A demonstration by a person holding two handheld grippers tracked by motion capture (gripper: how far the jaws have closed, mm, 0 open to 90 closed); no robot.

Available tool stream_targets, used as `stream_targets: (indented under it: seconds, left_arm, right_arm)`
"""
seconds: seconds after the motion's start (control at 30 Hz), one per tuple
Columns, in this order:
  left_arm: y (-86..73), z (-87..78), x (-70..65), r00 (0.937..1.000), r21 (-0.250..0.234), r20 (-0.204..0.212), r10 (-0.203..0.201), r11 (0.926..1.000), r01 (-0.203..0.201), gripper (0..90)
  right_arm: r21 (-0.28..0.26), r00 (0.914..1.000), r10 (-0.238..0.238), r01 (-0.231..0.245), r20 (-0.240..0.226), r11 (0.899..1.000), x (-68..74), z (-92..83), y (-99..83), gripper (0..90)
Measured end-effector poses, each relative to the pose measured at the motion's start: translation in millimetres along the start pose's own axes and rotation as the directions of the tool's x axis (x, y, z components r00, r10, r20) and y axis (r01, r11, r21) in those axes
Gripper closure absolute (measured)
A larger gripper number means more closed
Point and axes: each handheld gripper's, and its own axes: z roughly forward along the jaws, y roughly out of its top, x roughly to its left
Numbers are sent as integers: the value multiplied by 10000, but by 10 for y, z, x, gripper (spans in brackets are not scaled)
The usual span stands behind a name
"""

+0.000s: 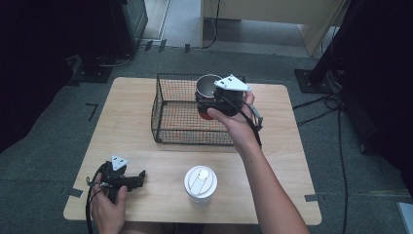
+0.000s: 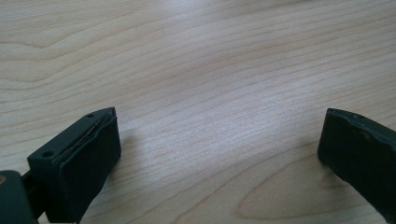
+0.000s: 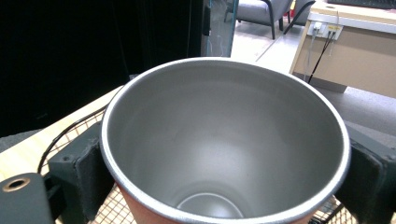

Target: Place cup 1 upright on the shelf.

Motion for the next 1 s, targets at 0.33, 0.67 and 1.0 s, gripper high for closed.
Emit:
stream_targets:
  seconds: [0.33, 0.67, 1.0]
  left_arm:
    - [-1, 1, 0, 10000, -14, -10, -4, 10000, 4, 0]
    - [-1, 2, -2, 10000, -26, 0, -23, 10000, 23, 0]
    - [-1, 1, -1, 10000, -9, 1, -1, 10000, 1, 0]
  right_arm:
    - [306, 9996, 216, -210, -175, 9993, 4, 397, -67, 71]
    - [700, 9996, 157, -140, -239, 9975, 35, 806, -211, 70]
    - [806, 9975, 316, -264, -629, 9964, 15, 1151, -388, 70]
